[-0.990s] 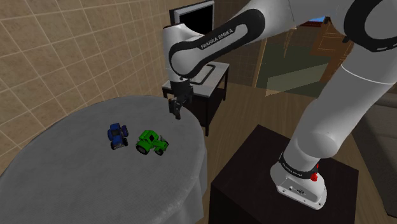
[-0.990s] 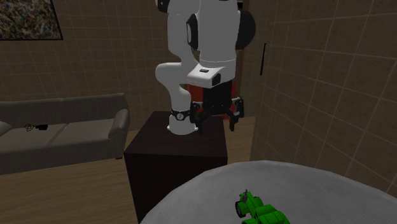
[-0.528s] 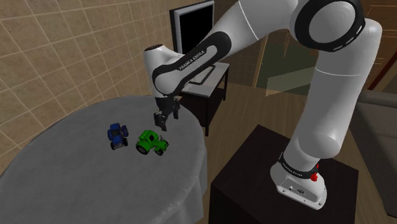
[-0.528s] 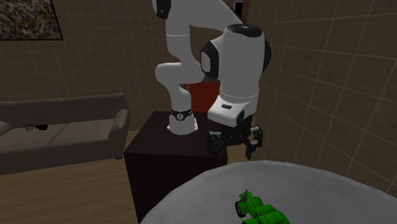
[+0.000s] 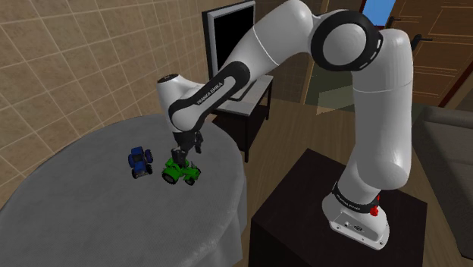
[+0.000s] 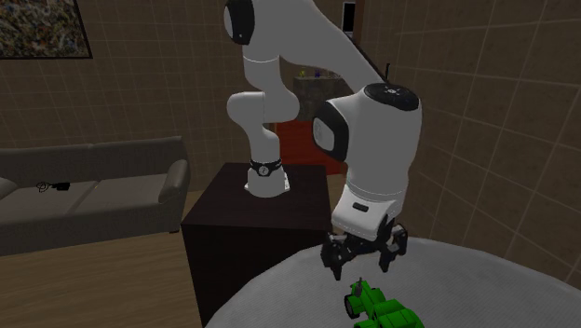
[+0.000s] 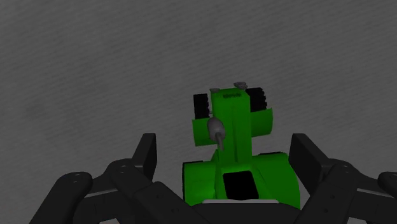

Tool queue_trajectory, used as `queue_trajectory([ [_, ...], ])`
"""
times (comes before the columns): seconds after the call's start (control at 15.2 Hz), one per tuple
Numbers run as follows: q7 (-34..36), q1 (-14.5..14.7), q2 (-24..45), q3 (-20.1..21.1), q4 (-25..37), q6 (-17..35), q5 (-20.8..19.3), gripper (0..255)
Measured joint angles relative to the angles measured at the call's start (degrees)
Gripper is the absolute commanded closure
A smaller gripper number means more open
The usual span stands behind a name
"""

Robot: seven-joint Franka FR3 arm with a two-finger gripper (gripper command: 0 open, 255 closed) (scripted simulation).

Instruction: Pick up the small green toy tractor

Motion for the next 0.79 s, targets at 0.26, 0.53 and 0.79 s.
queue_trajectory([
  [0.26, 0.39, 0.36, 2.46, -0.44, -0.11, 2.48, -0.83, 0],
  [0.53, 0.45, 0.39, 2.98, -0.57, -0.52, 3.40, -1.03, 255],
  [0.79, 0.47, 0.42, 2.99, -0.54, -0.60, 3.50, -1.03, 255],
])
